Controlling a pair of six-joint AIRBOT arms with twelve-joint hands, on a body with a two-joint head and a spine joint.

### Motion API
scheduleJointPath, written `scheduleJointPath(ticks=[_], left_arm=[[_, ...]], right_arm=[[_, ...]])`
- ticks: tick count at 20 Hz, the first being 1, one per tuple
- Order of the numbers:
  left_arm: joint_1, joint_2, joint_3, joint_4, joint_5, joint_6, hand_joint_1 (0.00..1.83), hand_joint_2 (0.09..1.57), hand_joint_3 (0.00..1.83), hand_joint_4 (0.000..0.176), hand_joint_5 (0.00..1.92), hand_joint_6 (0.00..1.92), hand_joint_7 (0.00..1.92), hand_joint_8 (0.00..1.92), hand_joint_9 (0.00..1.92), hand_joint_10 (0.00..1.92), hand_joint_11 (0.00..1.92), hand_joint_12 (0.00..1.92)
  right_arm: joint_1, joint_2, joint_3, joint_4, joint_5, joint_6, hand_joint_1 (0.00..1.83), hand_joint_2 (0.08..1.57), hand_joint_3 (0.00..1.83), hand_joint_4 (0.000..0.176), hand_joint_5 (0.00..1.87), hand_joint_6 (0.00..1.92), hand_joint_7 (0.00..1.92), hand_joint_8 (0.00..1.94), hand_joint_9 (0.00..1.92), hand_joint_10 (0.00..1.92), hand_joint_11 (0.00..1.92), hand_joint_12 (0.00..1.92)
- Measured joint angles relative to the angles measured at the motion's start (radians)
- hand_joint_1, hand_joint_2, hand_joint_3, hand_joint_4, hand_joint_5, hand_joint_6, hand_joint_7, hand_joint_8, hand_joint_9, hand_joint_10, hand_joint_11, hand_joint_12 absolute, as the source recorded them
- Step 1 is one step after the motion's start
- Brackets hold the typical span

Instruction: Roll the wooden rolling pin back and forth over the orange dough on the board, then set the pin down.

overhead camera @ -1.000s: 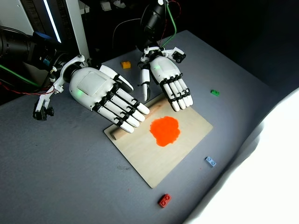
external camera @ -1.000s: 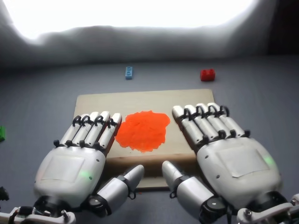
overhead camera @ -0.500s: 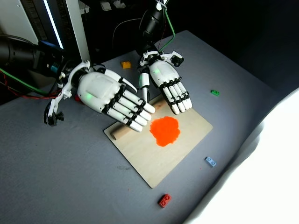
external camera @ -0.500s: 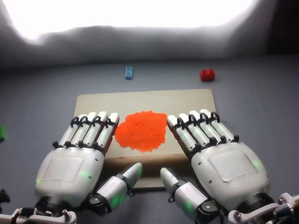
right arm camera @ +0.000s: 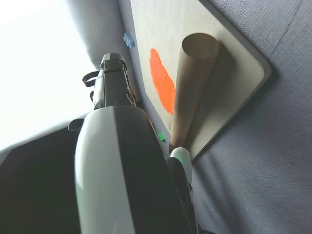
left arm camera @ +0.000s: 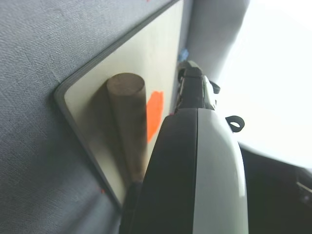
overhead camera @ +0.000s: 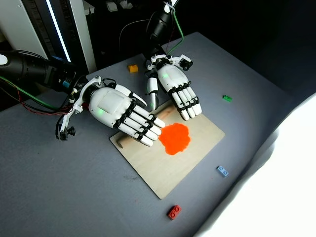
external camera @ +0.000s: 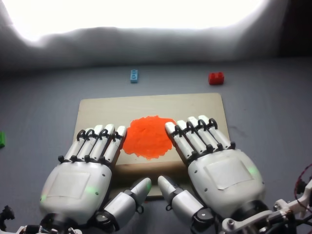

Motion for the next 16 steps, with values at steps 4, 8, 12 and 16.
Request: scheduleJointPath(ticks=[4, 8, 12, 16], left_arm=[[0.000, -0.010, 0.009, -0.001, -0.002, 0.000, 0.00, 1.29, 0.00, 0.000, 0.00, 0.00, 0.00, 0.00, 0.01, 0.01, 0.00, 0.18], [0.000, -0.019, 0.019, -0.003, -0.002, 0.000, 0.00, 1.28, 0.00, 0.012, 0.00, 0.00, 0.00, 0.00, 0.00, 0.00, 0.00, 0.21], [0.000, -0.033, 0.033, -0.003, -0.002, 0.000, 0.00, 1.29, 0.00, 0.000, 0.00, 0.00, 0.01, 0.00, 0.04, 0.01, 0.00, 0.30], [0.000, -0.042, 0.048, -0.002, 0.003, 0.000, 0.00, 1.28, 0.00, 0.000, 0.00, 0.00, 0.00, 0.00, 0.03, 0.00, 0.00, 0.38]], right_arm=[[0.005, -0.016, 0.020, -0.002, -0.012, 0.005, 0.00, 1.36, 0.05, 0.000, 0.03, 0.01, 0.06, 0.01, 0.04, 0.02, 0.00, 0.00], [0.004, -0.029, 0.058, 0.010, -0.023, 0.005, 0.00, 1.36, 0.04, 0.000, 0.06, 0.02, 0.06, 0.01, 0.04, 0.01, 0.00, 0.00], [0.003, -0.048, 0.095, 0.010, -0.034, 0.009, 0.00, 1.38, 0.01, 0.000, 0.12, 0.04, 0.14, 0.01, 0.07, 0.04, 0.00, 0.31], [0.001, -0.051, 0.101, 0.010, -0.040, 0.012, 0.00, 1.38, 0.00, 0.000, 0.06, 0.01, 0.06, 0.02, 0.02, 0.01, 0.00, 0.08]])
